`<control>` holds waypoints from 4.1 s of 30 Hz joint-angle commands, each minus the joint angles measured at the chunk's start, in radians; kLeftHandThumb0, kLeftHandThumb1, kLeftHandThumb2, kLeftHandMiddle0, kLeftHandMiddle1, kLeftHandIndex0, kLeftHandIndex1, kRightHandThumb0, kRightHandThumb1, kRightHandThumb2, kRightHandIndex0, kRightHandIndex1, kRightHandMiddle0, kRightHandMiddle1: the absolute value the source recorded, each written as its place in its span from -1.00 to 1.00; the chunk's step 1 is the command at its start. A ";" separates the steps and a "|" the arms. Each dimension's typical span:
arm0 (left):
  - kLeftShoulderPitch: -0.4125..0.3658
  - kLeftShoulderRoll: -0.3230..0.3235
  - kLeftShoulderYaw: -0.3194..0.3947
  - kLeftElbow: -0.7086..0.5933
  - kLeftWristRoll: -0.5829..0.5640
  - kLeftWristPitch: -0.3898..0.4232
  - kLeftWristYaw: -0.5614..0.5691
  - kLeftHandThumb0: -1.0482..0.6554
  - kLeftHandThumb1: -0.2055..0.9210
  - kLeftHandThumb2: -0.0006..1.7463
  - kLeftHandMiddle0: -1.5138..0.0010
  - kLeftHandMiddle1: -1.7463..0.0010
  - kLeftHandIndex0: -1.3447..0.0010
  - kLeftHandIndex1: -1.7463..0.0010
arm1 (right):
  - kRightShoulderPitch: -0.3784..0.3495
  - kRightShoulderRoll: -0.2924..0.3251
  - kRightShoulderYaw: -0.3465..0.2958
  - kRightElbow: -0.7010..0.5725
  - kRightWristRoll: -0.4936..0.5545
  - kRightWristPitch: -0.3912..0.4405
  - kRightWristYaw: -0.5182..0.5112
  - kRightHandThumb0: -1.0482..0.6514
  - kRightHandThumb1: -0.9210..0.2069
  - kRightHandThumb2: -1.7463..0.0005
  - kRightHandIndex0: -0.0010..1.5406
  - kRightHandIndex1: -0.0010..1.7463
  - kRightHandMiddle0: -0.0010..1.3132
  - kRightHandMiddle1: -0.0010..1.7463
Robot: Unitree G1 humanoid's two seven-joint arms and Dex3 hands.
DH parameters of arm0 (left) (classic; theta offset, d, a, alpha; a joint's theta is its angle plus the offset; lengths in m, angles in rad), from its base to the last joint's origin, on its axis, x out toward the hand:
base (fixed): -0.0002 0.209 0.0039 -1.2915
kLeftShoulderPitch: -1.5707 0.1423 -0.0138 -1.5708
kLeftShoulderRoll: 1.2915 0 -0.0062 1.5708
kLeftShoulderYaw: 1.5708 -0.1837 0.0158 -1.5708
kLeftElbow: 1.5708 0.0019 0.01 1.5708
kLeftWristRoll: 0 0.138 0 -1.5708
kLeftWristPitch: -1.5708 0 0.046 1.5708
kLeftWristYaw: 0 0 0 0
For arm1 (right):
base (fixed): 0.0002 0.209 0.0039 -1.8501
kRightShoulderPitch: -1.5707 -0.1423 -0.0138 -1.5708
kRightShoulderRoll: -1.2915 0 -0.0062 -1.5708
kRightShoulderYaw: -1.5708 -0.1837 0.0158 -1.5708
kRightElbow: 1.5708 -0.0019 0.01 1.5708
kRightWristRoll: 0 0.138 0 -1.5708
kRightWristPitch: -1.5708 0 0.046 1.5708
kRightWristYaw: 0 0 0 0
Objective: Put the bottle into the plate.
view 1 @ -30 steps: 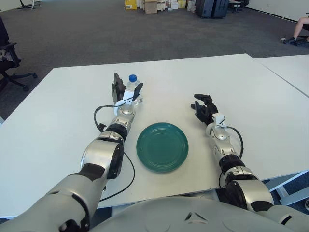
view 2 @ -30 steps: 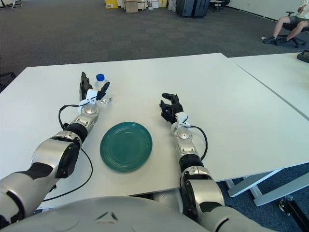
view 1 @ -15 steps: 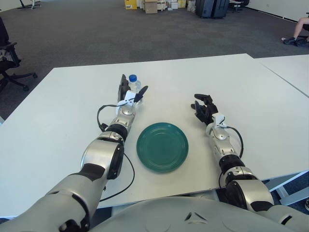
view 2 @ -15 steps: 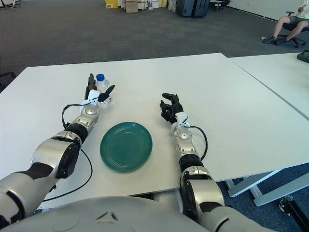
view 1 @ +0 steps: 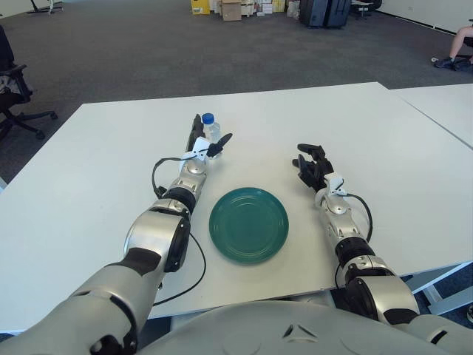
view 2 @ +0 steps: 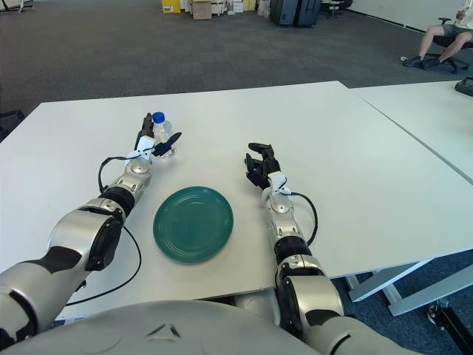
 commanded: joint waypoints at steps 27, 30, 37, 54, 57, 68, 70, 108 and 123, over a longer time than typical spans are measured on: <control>0.002 -0.003 -0.001 0.035 0.007 0.054 -0.002 -1.00 1.00 -0.82 1.00 1.00 1.00 1.00 | 0.008 -0.017 -0.009 -0.018 0.012 0.024 0.034 -0.52 -1.00 0.17 -0.55 -0.17 -1.00 0.20; 0.004 -0.003 0.000 0.036 0.007 0.052 0.003 -1.00 1.00 -0.82 1.00 1.00 1.00 1.00 | 0.007 -0.016 -0.011 -0.013 0.013 0.022 0.034 -0.52 -1.00 0.17 -0.55 -0.17 -1.00 0.21; 0.005 -0.006 0.005 0.041 0.005 0.052 0.019 -1.00 1.00 -0.83 1.00 1.00 1.00 1.00 | 0.006 -0.017 -0.014 -0.010 0.014 0.019 0.039 -0.52 -1.00 0.17 -0.54 -0.16 -1.00 0.22; -0.010 -0.048 0.022 0.058 0.004 0.098 0.101 -1.00 1.00 -0.77 0.98 0.99 1.00 1.00 | 0.014 -0.029 -0.014 -0.021 0.023 0.024 0.076 -0.57 -1.00 0.13 -0.56 -0.19 -1.00 0.18; -0.010 -0.052 0.023 0.059 0.005 0.101 0.101 -1.00 1.00 -0.76 0.98 0.99 1.00 1.00 | 0.017 -0.030 -0.013 -0.023 0.023 0.019 0.078 -0.57 -1.00 0.13 -0.57 -0.20 -1.00 0.18; -0.018 -0.064 0.031 0.065 0.005 0.114 0.097 -1.00 1.00 -0.79 0.99 1.00 1.00 1.00 | 0.029 -0.030 -0.013 -0.037 0.020 0.015 0.074 -0.57 -1.00 0.14 -0.56 -0.20 -1.00 0.18; -0.021 -0.067 0.030 0.067 0.006 0.118 0.097 -1.00 1.00 -0.79 0.99 1.00 1.00 1.00 | 0.032 -0.030 -0.013 -0.041 0.019 0.016 0.073 -0.57 -1.00 0.14 -0.56 -0.20 -1.00 0.18; -0.033 -0.055 0.003 0.076 0.072 0.125 0.117 -1.00 1.00 -0.80 0.86 0.96 0.96 0.97 | 0.110 -0.030 -0.014 -0.204 0.036 0.104 0.101 -0.54 -1.00 0.16 -0.60 -0.23 -1.00 0.15; -0.027 -0.058 -0.039 0.084 0.127 0.181 0.201 -0.99 1.00 -0.83 0.71 0.96 0.99 0.69 | 0.123 -0.029 -0.020 -0.241 0.042 0.133 0.111 -0.55 -1.00 0.14 -0.56 -0.26 -1.00 0.16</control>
